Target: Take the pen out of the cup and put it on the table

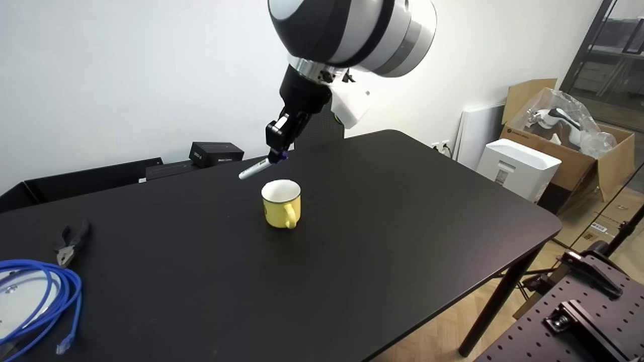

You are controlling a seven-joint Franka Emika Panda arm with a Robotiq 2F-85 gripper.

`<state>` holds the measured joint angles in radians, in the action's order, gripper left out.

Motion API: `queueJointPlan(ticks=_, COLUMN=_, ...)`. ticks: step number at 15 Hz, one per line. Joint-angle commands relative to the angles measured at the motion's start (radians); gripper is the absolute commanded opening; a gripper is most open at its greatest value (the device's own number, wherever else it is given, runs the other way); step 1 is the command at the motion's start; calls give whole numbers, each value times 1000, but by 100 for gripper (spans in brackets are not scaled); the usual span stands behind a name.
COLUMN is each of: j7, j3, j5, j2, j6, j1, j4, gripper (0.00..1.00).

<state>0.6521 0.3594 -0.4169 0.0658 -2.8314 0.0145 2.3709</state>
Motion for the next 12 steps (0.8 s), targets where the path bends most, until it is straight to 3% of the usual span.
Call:
queueJointPlan(ticks=1, j7=57, j3=10, j5=-50, j2=-2, j6=-5, j1=-4, j4=27, gripper=5)
queueJointPlan(ticks=4, j7=165, j3=25, j5=-119, j2=41, j6=21, j1=-8, j4=17, gripper=5)
queueJointPlan(ticks=6, j7=210, j3=-7, j5=-136, j2=73, j6=19, j1=28, j4=15, gripper=5)
queueJointPlan(ticks=12, j7=218, j3=5, j5=-97, j2=175, j6=3, j1=13, j4=9, gripper=5)
